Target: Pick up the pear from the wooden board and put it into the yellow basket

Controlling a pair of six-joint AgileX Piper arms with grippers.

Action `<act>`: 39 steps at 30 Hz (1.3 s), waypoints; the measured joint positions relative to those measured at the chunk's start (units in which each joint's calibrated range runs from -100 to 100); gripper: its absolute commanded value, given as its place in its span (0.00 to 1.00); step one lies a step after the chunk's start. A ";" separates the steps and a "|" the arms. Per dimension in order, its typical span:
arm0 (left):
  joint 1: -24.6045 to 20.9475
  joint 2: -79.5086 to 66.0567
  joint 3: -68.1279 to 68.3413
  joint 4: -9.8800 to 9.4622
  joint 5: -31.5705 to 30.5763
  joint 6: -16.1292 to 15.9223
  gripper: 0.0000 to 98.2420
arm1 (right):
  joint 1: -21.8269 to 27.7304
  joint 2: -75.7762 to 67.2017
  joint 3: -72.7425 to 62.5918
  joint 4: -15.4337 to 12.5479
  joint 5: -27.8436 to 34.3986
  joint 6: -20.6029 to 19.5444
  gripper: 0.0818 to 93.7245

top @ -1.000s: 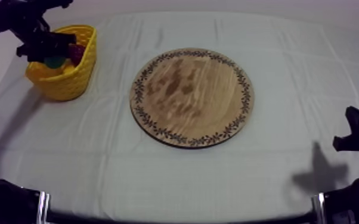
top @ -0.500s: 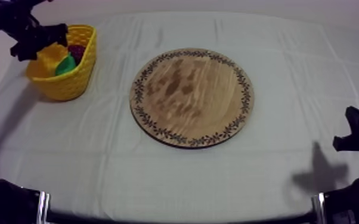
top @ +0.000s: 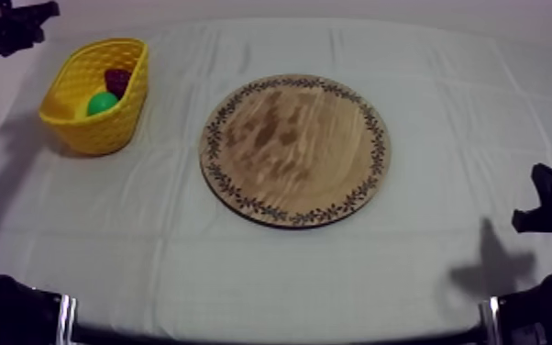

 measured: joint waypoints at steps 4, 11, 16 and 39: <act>-0.64 -9.07 7.03 -0.05 -3.91 -0.63 0.09 | 0.04 0.00 0.00 0.00 0.00 0.00 0.00; -1.69 -27.32 22.54 -0.05 -12.00 0.88 0.07 | 0.04 0.00 0.00 0.00 0.00 -0.18 0.00; -1.61 -41.30 34.56 -0.05 -16.61 2.41 0.05 | 0.04 0.00 0.00 0.00 0.00 -0.21 0.00; -1.32 -72.90 66.11 15.72 -22.07 -14.63 0.03 | 0.00 0.00 0.00 0.00 0.00 -0.18 0.00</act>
